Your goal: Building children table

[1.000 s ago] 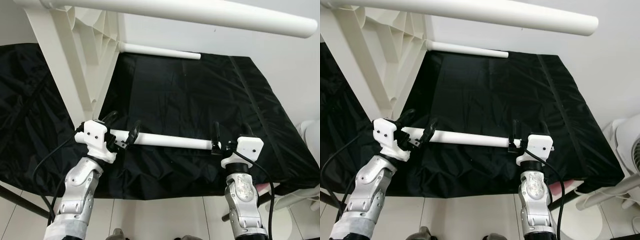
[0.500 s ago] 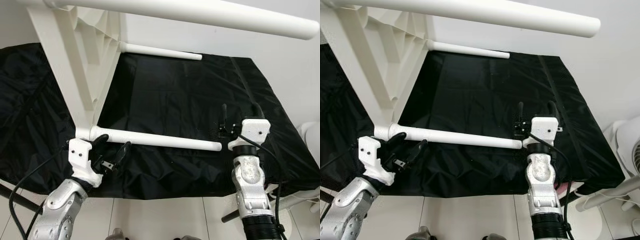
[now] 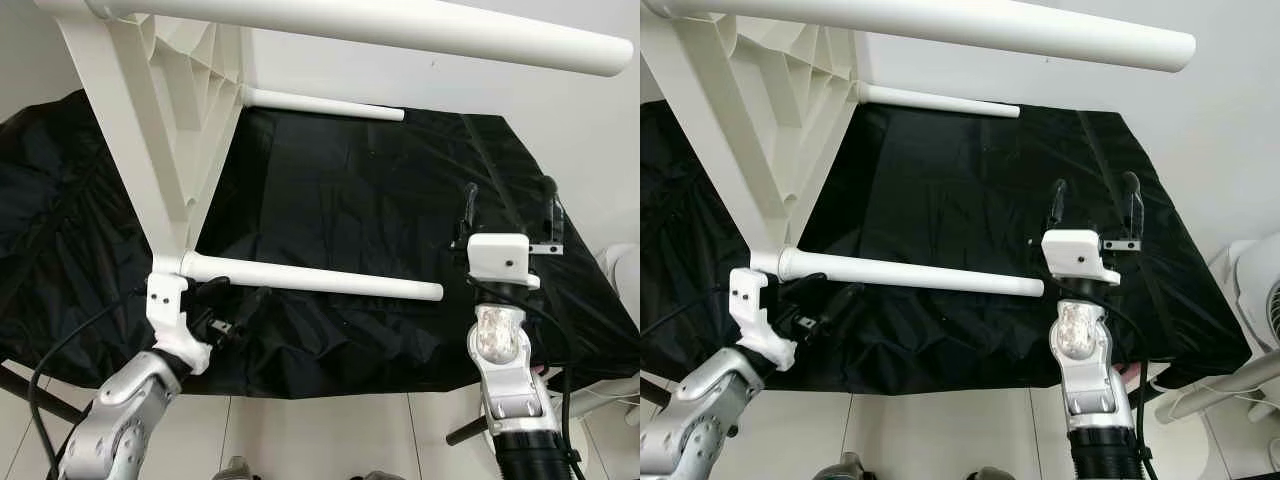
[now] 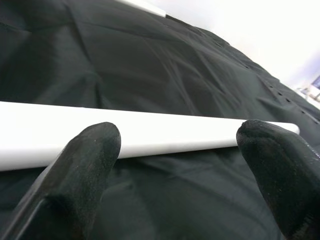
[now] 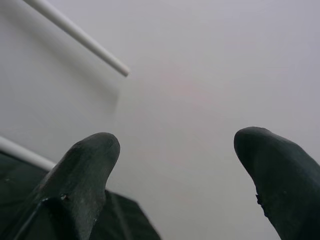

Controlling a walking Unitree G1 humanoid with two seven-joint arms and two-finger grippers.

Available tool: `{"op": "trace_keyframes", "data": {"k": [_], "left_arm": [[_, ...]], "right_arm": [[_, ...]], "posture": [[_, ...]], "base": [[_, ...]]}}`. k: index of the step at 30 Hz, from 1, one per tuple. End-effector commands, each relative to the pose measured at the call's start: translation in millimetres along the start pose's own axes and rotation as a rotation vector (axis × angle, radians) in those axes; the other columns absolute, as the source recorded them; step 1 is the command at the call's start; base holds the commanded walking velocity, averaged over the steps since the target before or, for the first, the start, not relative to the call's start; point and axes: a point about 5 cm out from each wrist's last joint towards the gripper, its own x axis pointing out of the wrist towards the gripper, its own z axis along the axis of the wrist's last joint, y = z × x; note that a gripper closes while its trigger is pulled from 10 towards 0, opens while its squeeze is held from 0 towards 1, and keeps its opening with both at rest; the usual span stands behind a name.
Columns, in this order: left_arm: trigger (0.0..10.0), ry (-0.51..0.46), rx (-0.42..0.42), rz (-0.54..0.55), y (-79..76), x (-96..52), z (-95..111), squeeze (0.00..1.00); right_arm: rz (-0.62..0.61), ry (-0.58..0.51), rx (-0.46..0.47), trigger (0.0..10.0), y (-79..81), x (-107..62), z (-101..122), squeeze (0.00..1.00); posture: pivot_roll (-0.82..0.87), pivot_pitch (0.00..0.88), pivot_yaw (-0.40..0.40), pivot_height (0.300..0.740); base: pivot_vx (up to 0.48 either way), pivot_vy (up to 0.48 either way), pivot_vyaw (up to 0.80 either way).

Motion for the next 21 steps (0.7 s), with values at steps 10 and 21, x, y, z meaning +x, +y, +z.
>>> {"op": "trace_keyframes", "data": {"k": [10,21], "left_arm": [[10.0,0.033,-0.035,0.007,5.5,7.6,-3.7,0.0],[10.0,0.039,-0.042,0.009,9.0,15.7,-4.3,0.0]], "right_arm": [[0.051,-0.211,-0.206,10.0,7.0,3.7,20.9,0.0],[0.176,-0.535,-0.402,10.0,4.2,40.9,35.9,0.0]], "posture": [[0.12,0.002,0.011,0.74],[0.1,0.011,0.018,0.74]], "base": [[0.0,0.0,0.0],[0.0,0.0,0.0]]}}
